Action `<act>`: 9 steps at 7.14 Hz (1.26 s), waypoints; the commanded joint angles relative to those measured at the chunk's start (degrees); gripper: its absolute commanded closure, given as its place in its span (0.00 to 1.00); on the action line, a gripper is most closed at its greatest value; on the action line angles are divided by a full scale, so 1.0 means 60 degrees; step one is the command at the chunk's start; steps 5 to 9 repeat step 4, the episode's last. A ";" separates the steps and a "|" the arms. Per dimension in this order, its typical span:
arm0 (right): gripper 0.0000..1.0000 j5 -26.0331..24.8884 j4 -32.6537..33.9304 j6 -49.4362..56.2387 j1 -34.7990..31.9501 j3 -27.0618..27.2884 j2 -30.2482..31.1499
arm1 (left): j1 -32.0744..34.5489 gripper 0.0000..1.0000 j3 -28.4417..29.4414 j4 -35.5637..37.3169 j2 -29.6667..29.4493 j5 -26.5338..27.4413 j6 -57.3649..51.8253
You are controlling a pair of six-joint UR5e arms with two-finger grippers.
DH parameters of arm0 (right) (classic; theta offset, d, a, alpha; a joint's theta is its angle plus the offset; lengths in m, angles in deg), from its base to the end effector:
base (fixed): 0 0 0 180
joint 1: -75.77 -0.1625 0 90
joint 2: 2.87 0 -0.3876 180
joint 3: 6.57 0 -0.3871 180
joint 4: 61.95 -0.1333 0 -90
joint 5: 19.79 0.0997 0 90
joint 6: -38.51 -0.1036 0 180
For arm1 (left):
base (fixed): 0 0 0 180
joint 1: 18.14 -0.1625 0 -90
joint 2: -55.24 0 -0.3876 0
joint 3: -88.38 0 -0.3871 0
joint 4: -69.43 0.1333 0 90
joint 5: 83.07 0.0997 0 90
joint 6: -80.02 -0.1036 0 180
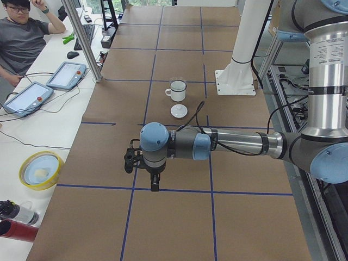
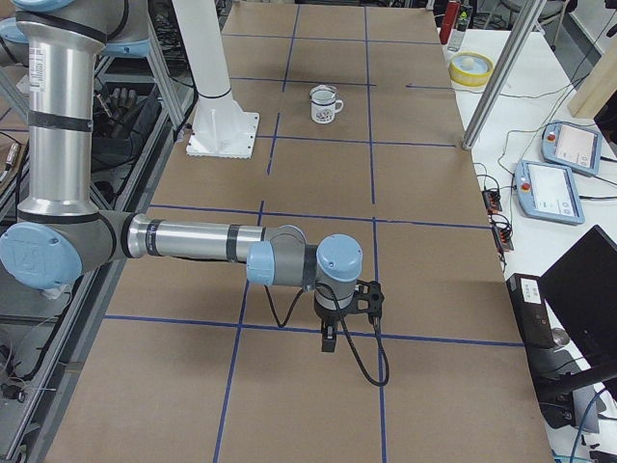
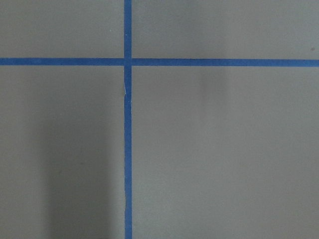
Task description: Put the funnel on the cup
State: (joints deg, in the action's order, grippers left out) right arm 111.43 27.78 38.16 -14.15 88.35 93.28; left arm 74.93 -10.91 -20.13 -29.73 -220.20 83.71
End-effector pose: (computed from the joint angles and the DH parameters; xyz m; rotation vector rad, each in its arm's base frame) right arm 0.0644 -0.4440 0.6358 -0.0187 -0.7193 0.0105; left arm -0.0817 -0.4525 0.5835 0.0584 0.8228 -0.0838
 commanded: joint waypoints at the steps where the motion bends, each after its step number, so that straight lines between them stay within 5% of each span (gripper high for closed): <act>1: 0.00 0.0000 0.0000 0.0000 0.0000 0.0001 0.0000 | 0.0000 0.00 -0.0004 0.0014 0.0026 0.0018 0.0000; 9: 0.00 0.0000 0.0000 0.0000 0.0000 0.0000 0.0000 | 0.0000 0.00 -0.0004 0.0029 0.0070 0.0003 0.0000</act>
